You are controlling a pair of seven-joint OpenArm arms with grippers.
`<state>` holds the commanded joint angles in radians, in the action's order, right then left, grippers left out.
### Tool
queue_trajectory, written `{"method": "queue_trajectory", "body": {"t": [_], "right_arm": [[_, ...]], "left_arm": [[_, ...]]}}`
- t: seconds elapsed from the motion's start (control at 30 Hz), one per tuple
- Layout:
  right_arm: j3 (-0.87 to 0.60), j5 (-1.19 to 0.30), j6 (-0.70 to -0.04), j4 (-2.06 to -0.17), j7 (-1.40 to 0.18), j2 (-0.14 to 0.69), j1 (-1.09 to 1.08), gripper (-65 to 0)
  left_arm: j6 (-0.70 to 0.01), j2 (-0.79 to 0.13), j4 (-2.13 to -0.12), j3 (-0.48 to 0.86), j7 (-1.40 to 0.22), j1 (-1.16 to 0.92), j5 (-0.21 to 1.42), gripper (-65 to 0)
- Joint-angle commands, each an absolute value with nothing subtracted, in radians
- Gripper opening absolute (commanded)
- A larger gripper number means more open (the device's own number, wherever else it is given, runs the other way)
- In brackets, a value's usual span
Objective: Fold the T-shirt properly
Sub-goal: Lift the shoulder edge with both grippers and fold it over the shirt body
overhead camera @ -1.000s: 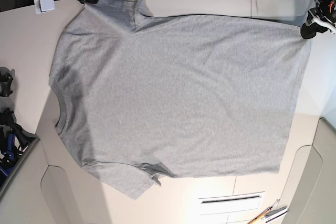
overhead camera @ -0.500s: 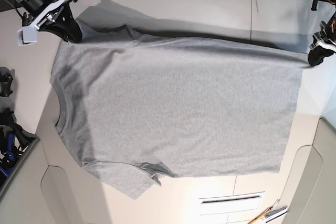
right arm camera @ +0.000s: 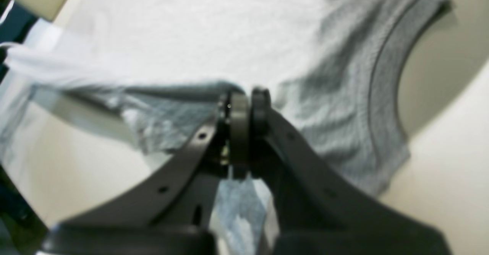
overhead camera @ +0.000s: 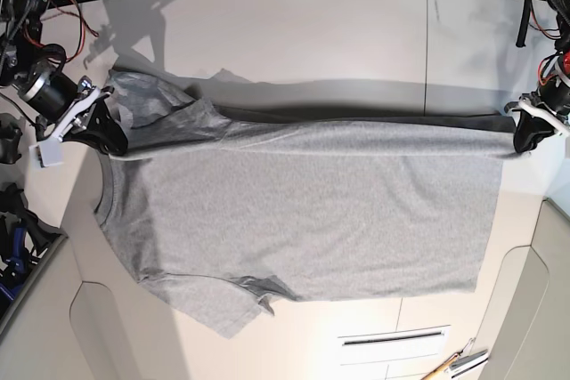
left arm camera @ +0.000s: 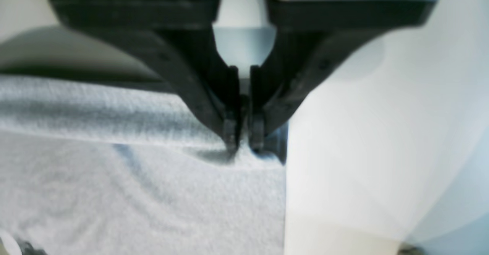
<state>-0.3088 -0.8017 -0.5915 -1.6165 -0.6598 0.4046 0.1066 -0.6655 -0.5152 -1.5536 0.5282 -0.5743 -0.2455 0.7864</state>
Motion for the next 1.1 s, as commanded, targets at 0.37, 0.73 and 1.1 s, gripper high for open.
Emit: {"method": "queue_trajectory", "body": {"t": [0.37, 0.73, 1.1], "right_arm": [[-0.134, -0.714, -0.591, -1.367, -0.659, 0.399, -0.207, -65.0], [-0.135, -0.591, -0.579, -1.267, -0.635, 0.311, -0.229, -32.0], [-0.495, -0.708, -0.58, -1.349, -0.846, 0.311, -0.145, -31.4]], "left_arm": [[-0.666, -0.515, -1.332, 0.509, -0.541, -0.055, 0.739, -65.0], [-0.666, -0.513, -1.293, 0.509, -0.552, -0.039, 0.745, -38.9], [-0.677, -0.518, -1.296, 0.685, -0.863, -0.028, 0.997, -32.0]]}}
